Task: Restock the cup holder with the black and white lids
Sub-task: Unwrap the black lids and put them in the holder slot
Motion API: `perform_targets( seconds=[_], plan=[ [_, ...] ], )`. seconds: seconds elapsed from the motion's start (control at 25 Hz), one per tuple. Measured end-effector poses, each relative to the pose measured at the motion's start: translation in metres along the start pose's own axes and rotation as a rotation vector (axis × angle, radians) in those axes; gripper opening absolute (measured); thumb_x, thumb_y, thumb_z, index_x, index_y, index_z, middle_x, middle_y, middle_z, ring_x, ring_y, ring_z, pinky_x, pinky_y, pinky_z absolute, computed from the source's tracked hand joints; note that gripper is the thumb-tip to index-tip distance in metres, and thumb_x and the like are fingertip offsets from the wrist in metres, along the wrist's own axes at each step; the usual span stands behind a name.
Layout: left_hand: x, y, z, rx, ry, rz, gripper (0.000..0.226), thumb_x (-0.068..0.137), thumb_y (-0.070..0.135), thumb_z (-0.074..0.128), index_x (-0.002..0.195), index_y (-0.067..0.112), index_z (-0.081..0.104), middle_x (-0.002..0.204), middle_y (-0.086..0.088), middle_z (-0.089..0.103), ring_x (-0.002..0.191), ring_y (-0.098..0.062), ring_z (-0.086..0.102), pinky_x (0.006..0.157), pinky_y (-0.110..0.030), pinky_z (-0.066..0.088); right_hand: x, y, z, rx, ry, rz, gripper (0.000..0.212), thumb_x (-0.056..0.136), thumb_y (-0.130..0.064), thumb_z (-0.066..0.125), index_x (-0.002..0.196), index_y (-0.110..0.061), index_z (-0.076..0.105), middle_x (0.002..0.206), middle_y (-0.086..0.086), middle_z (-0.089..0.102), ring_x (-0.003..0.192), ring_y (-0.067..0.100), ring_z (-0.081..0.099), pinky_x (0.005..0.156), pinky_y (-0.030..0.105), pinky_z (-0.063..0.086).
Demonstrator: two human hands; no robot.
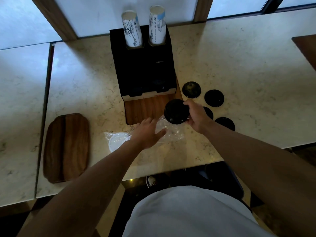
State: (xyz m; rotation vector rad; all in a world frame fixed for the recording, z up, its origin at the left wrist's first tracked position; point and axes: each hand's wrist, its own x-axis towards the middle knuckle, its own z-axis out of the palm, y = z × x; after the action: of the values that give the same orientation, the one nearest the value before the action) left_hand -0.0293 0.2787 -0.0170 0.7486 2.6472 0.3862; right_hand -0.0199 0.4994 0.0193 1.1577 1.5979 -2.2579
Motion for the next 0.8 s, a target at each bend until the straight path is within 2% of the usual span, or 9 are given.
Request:
perform_targets(
  seconds=[0.12, 0.28, 0.4, 0.48, 0.56, 0.64, 0.8],
  plan=[
    [-0.002, 0.0, -0.001, -0.034, -0.013, -0.005, 0.08, 0.093, 0.074, 0.028, 0.15, 0.019, 0.037, 0.145, -0.011, 0.052, 0.132, -0.03, 0.048, 0.105, -0.05, 0.04, 0.002, -0.005, 0.004, 0.012, -0.013, 0.036, 0.021, 0.09, -0.032, 0.054, 0.103, -0.02, 0.065, 0.107, 0.009, 0.068, 0.102, 0.025, 0.065, 0.078, 0.038, 0.057],
    [-0.011, -0.001, -0.004, -0.083, -0.065, -0.015, 0.092, 0.088, 0.082, 0.025, 0.155, 0.019, 0.025, 0.155, -0.013, 0.042, 0.141, -0.032, 0.039, 0.112, -0.053, 0.035, 0.005, -0.009, 0.017, 0.037, 0.0, 0.049, 0.023, 0.091, -0.032, 0.049, 0.096, -0.016, 0.066, 0.09, 0.01, 0.072, 0.093, 0.026, 0.067, 0.077, 0.038, 0.057],
    [-0.015, -0.008, -0.008, -0.035, -0.15, 0.008, 0.106, 0.077, 0.092, 0.031, 0.157, 0.024, 0.014, 0.158, -0.011, 0.035, 0.145, -0.031, 0.033, 0.116, -0.053, 0.03, 0.009, -0.011, 0.023, 0.107, -0.063, 0.045, 0.027, 0.084, -0.031, 0.054, 0.102, -0.013, 0.066, 0.101, 0.011, 0.07, 0.101, 0.029, 0.065, 0.081, 0.038, 0.056],
    [-0.016, -0.015, -0.011, 0.038, -0.212, 0.045, 0.116, 0.069, 0.094, 0.042, 0.158, 0.028, 0.008, 0.159, -0.01, 0.032, 0.145, -0.031, 0.031, 0.118, -0.054, 0.028, 0.012, -0.013, 0.026, 0.151, -0.128, 0.053, 0.033, 0.078, -0.025, 0.057, 0.108, -0.013, 0.063, 0.109, 0.014, 0.064, 0.105, 0.031, 0.062, 0.079, 0.038, 0.056],
    [-0.017, -0.023, -0.01, 0.116, -0.257, 0.069, 0.119, 0.069, 0.084, 0.06, 0.158, 0.028, 0.004, 0.159, -0.012, 0.03, 0.146, -0.033, 0.028, 0.119, -0.055, 0.026, 0.016, -0.015, 0.029, 0.15, -0.167, 0.073, 0.042, 0.076, -0.016, 0.056, 0.117, -0.01, 0.059, 0.119, 0.017, 0.059, 0.11, 0.034, 0.059, 0.08, 0.041, 0.057],
    [-0.017, -0.03, -0.008, 0.152, -0.263, 0.055, 0.116, 0.073, 0.066, 0.073, 0.158, 0.026, 0.004, 0.159, -0.014, 0.029, 0.147, -0.034, 0.027, 0.118, -0.054, 0.026, 0.02, -0.019, 0.033, 0.111, -0.171, 0.085, 0.047, 0.079, -0.009, 0.056, 0.126, -0.007, 0.056, 0.127, 0.019, 0.056, 0.113, 0.036, 0.058, 0.086, 0.045, 0.057],
    [-0.015, -0.044, -0.007, 0.187, -0.192, 0.023, 0.091, 0.082, 0.043, 0.075, 0.154, 0.023, 0.024, 0.151, -0.013, 0.039, 0.139, -0.031, 0.037, 0.113, -0.05, 0.036, 0.032, -0.028, 0.042, 0.048, -0.201, 0.028, 0.042, 0.084, 0.001, 0.063, 0.126, -0.003, 0.059, 0.131, 0.022, 0.058, 0.118, 0.035, 0.058, 0.098, 0.048, 0.052]
  ],
)
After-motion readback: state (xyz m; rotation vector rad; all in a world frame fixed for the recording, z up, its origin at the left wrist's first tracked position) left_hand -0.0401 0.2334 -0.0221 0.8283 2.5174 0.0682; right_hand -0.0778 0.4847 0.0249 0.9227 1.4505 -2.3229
